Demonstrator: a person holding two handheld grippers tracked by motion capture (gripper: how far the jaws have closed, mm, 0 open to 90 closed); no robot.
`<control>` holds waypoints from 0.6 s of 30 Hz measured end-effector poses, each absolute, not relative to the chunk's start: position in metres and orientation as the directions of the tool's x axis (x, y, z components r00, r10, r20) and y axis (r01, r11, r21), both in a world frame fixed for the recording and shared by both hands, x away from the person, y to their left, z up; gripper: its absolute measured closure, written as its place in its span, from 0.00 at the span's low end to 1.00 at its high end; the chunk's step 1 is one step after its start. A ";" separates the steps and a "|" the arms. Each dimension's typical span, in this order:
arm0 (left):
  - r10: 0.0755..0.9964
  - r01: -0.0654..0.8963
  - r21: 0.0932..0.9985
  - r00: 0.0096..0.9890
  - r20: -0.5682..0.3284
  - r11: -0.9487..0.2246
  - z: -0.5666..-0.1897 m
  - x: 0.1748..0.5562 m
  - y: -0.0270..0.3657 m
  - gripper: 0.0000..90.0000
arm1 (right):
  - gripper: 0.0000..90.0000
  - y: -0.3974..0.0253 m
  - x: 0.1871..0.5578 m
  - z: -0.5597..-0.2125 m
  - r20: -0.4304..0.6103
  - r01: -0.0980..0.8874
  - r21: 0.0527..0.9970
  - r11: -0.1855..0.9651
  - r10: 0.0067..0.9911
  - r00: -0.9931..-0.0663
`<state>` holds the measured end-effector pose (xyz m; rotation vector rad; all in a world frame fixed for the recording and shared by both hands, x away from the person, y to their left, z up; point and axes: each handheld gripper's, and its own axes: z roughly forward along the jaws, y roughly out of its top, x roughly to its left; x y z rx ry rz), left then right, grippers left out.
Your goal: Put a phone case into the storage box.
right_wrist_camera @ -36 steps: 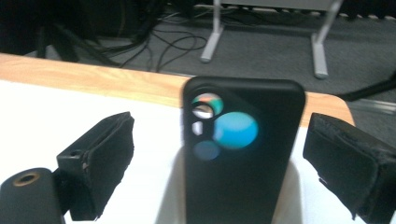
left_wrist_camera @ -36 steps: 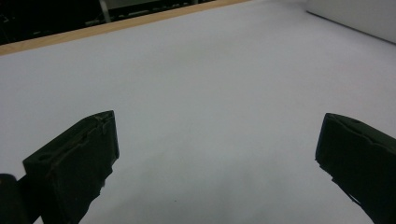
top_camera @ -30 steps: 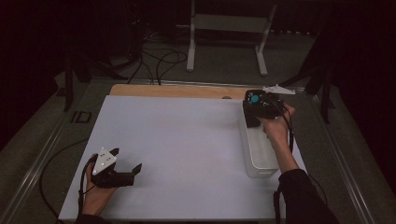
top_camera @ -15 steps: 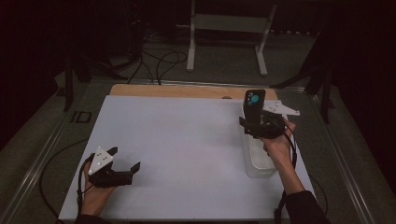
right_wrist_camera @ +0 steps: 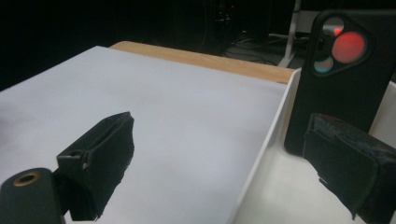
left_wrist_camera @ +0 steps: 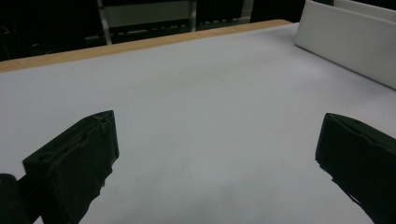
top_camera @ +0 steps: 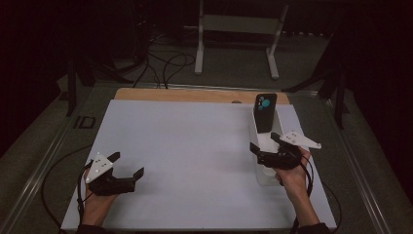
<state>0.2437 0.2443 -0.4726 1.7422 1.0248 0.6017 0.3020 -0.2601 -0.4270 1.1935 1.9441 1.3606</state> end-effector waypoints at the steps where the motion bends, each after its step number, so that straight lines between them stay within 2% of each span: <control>1: 0.852 0.362 0.920 0.520 -0.063 -0.153 -0.472 0.243 0.245 0.00 | 0.10 -0.261 0.296 -0.432 0.084 0.369 0.920 0.129 0.857 -0.509; 12: 0.843 0.336 0.931 0.534 -0.063 -0.144 -0.468 0.238 0.246 0.00 | 0.10 -0.260 0.276 -0.453 0.041 0.309 0.937 0.162 0.828 -0.559; 18: 0.836 0.325 0.935 0.545 -0.063 -0.141 -0.468 0.236 0.247 0.00 | 0.10 -0.261 0.264 -0.464 0.049 0.277 0.950 0.140 0.814 -0.579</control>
